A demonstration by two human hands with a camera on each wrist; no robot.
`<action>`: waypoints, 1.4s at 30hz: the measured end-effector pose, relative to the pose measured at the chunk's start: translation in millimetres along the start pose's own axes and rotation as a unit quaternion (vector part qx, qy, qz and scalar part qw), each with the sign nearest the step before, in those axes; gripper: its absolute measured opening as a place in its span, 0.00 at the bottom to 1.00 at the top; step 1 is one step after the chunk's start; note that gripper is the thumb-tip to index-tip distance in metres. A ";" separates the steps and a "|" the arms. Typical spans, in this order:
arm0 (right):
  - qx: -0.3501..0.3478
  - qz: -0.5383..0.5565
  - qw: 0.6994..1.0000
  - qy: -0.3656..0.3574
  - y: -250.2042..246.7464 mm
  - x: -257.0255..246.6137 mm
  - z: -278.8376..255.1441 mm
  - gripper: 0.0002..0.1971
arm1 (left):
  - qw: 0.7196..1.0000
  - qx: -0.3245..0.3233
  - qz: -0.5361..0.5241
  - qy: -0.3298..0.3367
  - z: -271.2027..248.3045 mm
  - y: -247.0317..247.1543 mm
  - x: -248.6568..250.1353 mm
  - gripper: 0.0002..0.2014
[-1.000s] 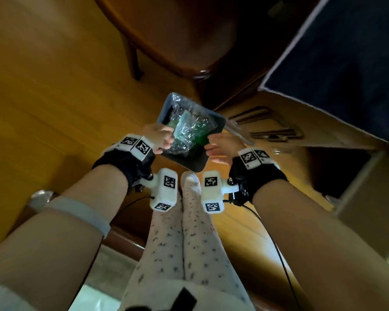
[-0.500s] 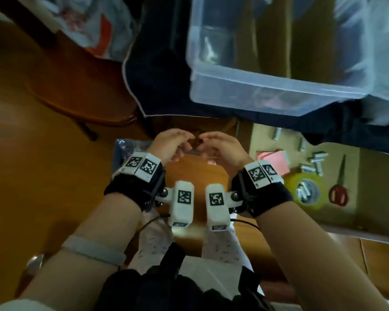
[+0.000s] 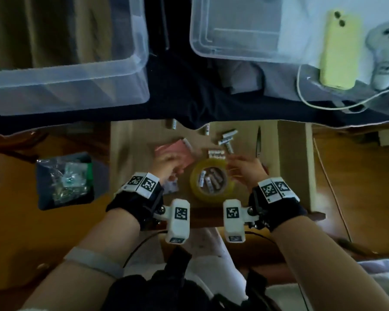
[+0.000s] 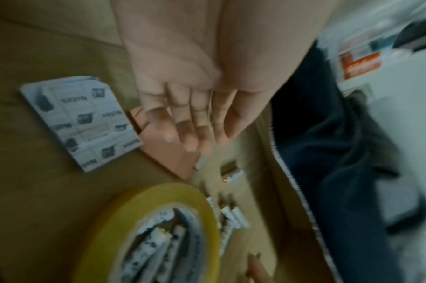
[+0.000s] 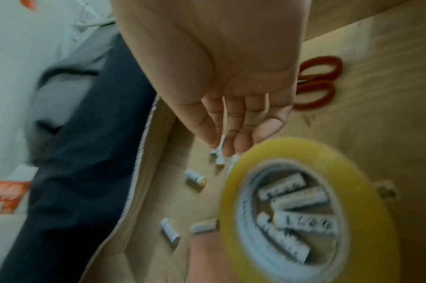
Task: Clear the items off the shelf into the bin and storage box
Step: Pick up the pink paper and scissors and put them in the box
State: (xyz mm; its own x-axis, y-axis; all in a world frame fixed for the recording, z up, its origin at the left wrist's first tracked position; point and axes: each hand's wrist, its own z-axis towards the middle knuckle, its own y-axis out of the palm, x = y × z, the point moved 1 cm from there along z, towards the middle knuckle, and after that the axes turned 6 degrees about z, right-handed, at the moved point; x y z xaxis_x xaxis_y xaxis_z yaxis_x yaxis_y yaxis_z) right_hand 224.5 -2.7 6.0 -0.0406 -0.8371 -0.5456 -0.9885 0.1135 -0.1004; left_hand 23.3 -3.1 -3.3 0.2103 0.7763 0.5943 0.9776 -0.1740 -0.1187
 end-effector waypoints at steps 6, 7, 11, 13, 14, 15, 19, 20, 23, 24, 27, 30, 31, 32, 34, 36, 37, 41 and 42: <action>0.020 -0.048 0.999 0.015 -25.1 18.2 39.5 0.11 | 0.966 0.153 0.209 -0.026 30.6 -10.1 -5.4 0.28; 0.025 -0.074 0.997 0.005 -24.8 20.6 46.0 0.13 | 0.962 0.146 0.228 -0.039 36.4 -12.3 -6.0 0.30; 0.051 -0.154 0.986 -0.038 -25.1 23.5 61.7 0.15 | 0.926 0.158 0.334 -0.080 55.5 -14.3 -8.8 0.38; 0.047 -0.168 0.984 -0.040 -26.0 22.9 66.0 0.16 | 0.907 0.152 0.383 -0.091 60.5 -10.6 -10.2 0.41; 0.041 -0.167 0.984 -0.038 -26.6 23.5 67.3 0.17 | 0.898 0.143 0.408 -0.086 61.5 -8.6 -9.2 0.41; 0.033 -0.160 0.986 -0.034 -27.3 24.1 67.9 0.18 | 0.886 0.137 0.436 -0.074 62.2 -7.4 -9.3 0.40; 0.012 -0.152 0.988 -0.027 -29.2 24.4 67.6 0.15 | 0.873 0.108 0.475 -0.042 63.8 -4.5 -2.1 0.29; 0.013 -0.150 0.988 -0.024 -29.8 25.1 68.8 0.12 | 0.879 0.091 0.466 -0.049 63.2 -5.8 -2.1 0.26; 0.018 -0.145 0.989 -0.017 -28.8 26.1 69.9 0.07 | 0.884 0.077 0.457 -0.060 56.8 -11.2 -0.3 0.26; 0.026 -0.148 0.988 -0.018 -28.5 25.6 68.4 0.07 | 0.886 0.083 0.452 -0.057 53.6 -13.5 1.6 0.25; 0.071 -0.157 0.984 -0.032 -35.0 19.7 70.9 0.14 | 0.910 0.115 0.392 -0.075 41.9 -27.2 7.2 0.27; 0.172 -0.186 0.967 -0.002 -47.7 11.0 78.1 0.25 | 0.942 0.115 0.306 -0.079 27.7 -46.9 9.0 0.30; 0.195 -0.198 0.961 0.011 -49.9 10.2 79.0 0.29 | 0.949 0.107 0.286 -0.080 22.5 -51.3 8.0 0.27; 0.200 -0.205 0.958 0.012 -50.7 10.4 78.2 0.31 | 0.951 0.098 0.280 -0.084 18.1 -52.6 7.0 0.25; 0.171 -0.220 0.960 0.026 -52.9 19.0 83.0 0.35 | 0.944 0.076 0.301 -0.111 13.7 -50.0 2.0 0.28; 0.161 -0.272 0.948 0.032 -54.7 36.2 94.8 0.35 | 0.928 0.049 0.344 -0.133 14.1 -43.0 -5.6 0.33; 0.161 -0.306 0.938 0.032 -50.5 36.5 89.9 0.32 | 0.920 0.037 0.363 -0.147 14.5 -38.8 -9.8 0.34; 0.133 -0.544 0.826 0.057 -39.7 19.8 71.4 0.18 | 0.906 -0.009 0.384 -0.178 21.7 -27.3 -25.8 0.41; 0.114 -0.577 0.806 0.057 -38.0 18.7 68.2 0.17 | 0.908 -0.022 0.373 -0.191 24.7 -26.1 -29.3 0.41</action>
State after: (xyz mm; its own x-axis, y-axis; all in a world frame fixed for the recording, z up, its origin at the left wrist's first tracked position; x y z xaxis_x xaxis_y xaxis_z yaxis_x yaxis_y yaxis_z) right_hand 271.2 13.8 -57.1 0.8617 -0.4975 0.1002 -0.3250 -0.6926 -0.6439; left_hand -8.0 -6.4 -37.3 0.8108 0.5839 0.0420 0.5616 -0.7556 -0.3373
